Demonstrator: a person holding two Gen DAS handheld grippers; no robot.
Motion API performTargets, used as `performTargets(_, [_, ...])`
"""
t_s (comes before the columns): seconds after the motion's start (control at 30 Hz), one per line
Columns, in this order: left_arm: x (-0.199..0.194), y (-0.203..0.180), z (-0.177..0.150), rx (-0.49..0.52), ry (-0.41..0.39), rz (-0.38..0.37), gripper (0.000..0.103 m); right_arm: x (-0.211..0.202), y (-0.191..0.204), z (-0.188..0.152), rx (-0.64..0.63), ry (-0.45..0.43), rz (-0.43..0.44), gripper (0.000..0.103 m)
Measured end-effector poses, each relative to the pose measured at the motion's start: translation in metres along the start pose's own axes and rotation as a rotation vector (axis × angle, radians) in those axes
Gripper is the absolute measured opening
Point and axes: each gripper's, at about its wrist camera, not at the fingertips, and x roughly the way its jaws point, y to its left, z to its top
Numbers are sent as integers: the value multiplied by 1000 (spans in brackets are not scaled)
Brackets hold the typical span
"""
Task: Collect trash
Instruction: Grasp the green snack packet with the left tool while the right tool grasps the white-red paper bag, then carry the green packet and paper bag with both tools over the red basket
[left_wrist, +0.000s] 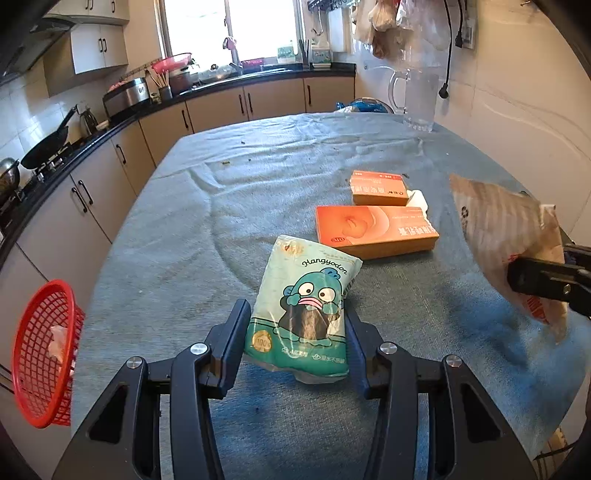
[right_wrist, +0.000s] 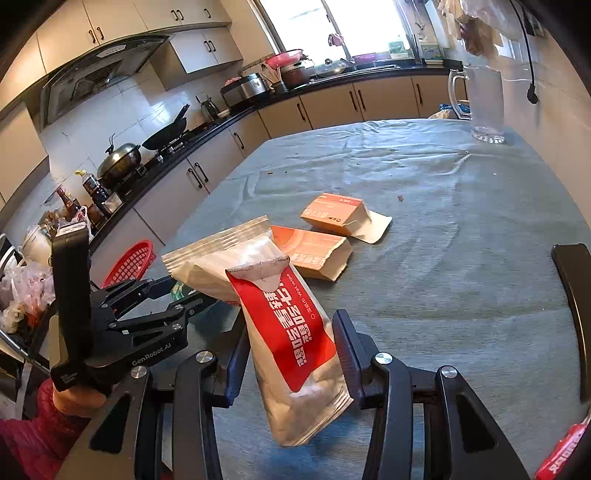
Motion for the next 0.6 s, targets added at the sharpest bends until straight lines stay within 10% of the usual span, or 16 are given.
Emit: performTargets(0.6, [-24, 14, -3, -23, -53, 15, 47, 5, 12, 4, 21, 6, -14, 48])
